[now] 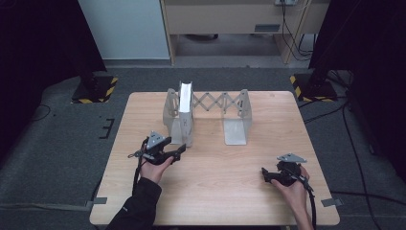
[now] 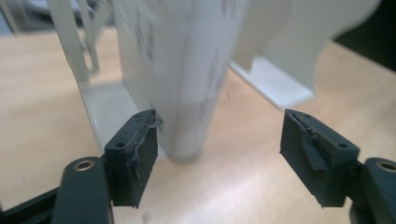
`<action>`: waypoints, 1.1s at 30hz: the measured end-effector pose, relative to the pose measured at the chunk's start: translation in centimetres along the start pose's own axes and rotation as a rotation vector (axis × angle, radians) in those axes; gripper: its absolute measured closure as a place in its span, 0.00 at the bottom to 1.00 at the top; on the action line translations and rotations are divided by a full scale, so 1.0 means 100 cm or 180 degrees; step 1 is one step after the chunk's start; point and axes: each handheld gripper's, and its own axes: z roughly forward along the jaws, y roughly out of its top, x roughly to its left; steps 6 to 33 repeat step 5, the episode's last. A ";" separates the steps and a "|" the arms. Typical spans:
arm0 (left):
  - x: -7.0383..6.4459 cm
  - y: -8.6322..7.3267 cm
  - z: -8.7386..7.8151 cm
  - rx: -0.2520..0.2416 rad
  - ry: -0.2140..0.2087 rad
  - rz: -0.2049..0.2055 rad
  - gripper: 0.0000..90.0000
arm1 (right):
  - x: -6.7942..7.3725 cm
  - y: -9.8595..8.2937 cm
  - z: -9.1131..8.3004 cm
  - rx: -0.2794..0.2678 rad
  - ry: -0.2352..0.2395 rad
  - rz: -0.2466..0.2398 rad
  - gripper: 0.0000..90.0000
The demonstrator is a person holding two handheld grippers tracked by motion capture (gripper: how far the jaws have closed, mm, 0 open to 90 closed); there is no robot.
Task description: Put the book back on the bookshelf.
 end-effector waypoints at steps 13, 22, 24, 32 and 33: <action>0.009 -0.028 -0.012 0.0266 0.0077 0.0034 0.24 | -0.001 -0.001 -0.002 -0.0036 0.0005 0.0034 0.15; 0.009 -0.028 -0.012 0.0266 0.0077 0.0034 0.24 | -0.001 -0.001 -0.002 -0.0036 0.0005 0.0034 0.15; 0.009 -0.028 -0.012 0.0266 0.0077 0.0034 0.24 | -0.001 -0.001 -0.002 -0.0036 0.0005 0.0034 0.15; 0.009 -0.028 -0.012 0.0266 0.0077 0.0034 0.24 | -0.001 -0.001 -0.002 -0.0036 0.0005 0.0034 0.15; 0.009 -0.028 -0.012 0.0266 0.0077 0.0034 0.24 | -0.001 -0.001 -0.002 -0.0036 0.0005 0.0034 0.15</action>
